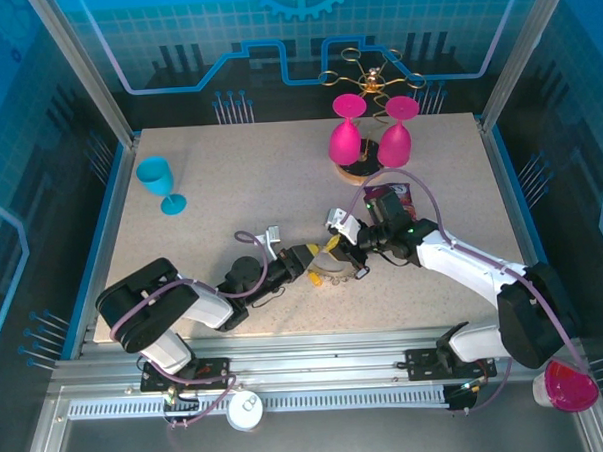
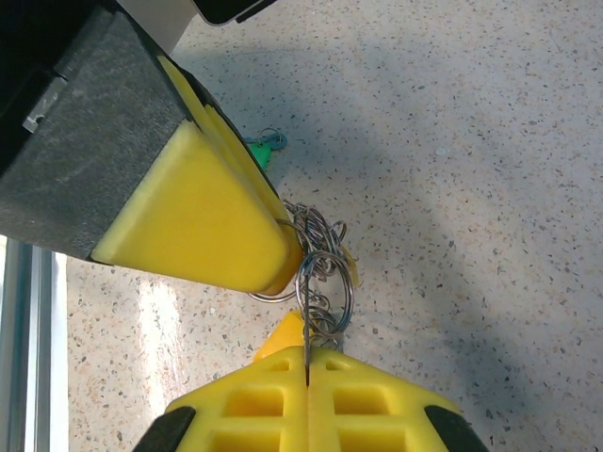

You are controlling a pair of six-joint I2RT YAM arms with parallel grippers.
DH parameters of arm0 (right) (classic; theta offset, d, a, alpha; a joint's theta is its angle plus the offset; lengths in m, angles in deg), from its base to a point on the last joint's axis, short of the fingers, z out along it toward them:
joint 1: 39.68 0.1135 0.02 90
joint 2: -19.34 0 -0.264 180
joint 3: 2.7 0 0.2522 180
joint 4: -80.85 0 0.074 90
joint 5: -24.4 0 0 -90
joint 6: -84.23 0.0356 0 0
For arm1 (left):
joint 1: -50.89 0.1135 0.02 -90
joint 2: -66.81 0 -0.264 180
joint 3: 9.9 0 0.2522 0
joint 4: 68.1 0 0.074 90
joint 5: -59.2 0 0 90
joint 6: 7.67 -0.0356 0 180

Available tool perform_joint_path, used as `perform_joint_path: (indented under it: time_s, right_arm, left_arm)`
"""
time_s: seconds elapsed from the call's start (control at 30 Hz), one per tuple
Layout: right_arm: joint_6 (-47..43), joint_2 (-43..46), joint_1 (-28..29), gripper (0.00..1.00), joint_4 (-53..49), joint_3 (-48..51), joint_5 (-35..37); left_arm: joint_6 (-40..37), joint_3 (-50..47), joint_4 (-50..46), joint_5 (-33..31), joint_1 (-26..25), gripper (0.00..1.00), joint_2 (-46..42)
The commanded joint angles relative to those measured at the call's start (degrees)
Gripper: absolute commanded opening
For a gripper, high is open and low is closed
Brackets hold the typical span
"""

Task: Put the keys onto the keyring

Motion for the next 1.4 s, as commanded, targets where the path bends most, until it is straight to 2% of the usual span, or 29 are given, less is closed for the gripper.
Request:
perform_joint_path:
  time_s: [0.0, 0.1, 0.17, 0.2, 0.23, 0.3, 0.33, 0.37, 0.47, 0.53, 0.67, 0.83, 0.97, 1.07, 1.17, 1.27, 1.37]
  right_arm:
    - [0.8, 1.3, 1.3, 0.0, 0.6, 0.6, -1.4]
    - [1.2, 1.6, 1.3, 0.0, 0.4, 0.8, -0.2]
    - [2.2, 1.9, 1.2, 0.0, 0.6, 0.7, 1.7]
    - [3.5, 2.3, 1.1, 0.1, 1.0, 0.6, 3.1]
    - [4.8, 2.9, 1.0, 0.25, 1.7, 0.8, 4.6]
    - [6.8, 5.3, 0.3, 0.41, 3.8, 2.1, 6.5]
    - [7.8, 7.2, -0.4, 0.49, 5.5, 3.1, 7.5]
    - [8.6, 9.0, -1.0, 0.53, 7.1, 4.1, 7.9]
    - [10.2, 15.2, -3.0, 0.59, 11.8, 7.5, 8.7]
    - [11.1, 19.0, -4.1, 0.63, 14.7, 9.7, 9.6]
    - [13.8, 22.7, -5.7, 0.65, 17.9, 12.0, 9.6]
    - [13.8, 23.9, -5.7, 0.64, 17.7, 12.8, 9.3]
    - [10.8, 25.2, -5.7, 0.6, 16.2, 13.3, 11.0]
    - [8.8, 26.4, -5.7, 0.58, 15.2, 14.0, 11.3]
    - [7.6, 27.2, -5.6, 0.57, 15.1, 14.8, 11.6]
    - [6.8, 27.5, -5.7, 0.56, 15.4, 15.1, 11.6]
    - [5.6, 27.3, -5.6, 0.54, 16.1, 15.3, 9.4]
  left_arm:
    - [0.9, 0.8, 2.9, -1.8, -0.3, 0.1, -0.6]
    - [0.2, 0.7, 2.9, -1.9, -0.3, 0.0, -1.1]
    - [-1.0, 0.5, 2.8, -2.2, -0.3, 0.0, -1.9]
    - [-2.2, 0.5, 2.7, -2.1, -0.3, 0.0, -2.5]
    - [-4.1, 0.5, 2.1, -2.0, -0.3, 0.0, -3.7]
    - [-10.2, 1.3, -2.8, -1.8, -0.3, 0.0, -7.5]
    - [-14.0, 2.6, -8.7, -1.1, -0.3, 0.0, -10.6]
    - [-18.3, 4.5, -16.7, -0.3, -0.2, 0.0, -13.6]
    - [-36.8, 14.4, -46.8, 2.5, -0.3, 0.0, -22.4]
    - [-48.5, 19.5, -59.4, 2.2, -0.3, 0.0, -24.8]
    - [-68.5, 27.6, -75.4, 2.9, -0.2, 0.0, -24.3]
    - [-98.6, 38.9, -89.8, 3.3, -0.3, 0.0, -17.1]
    - [-114.1, 49.3, -104.3, 4.3, -0.2, 0.0, -9.7]
    - [-121.9, 54.8, -113.9, 5.4, 0.2, 0.0, -6.5]
    - [-124.3, 56.2, -112.2, 2.8, 1.5, 0.0, -6.9]
    - [-127.4, 53.1, -102.7, -1.5, 2.2, 0.0, -9.2]
    - [-128.1, 51.1, -96.7, -2.0, 2.7, 0.0, -11.1]
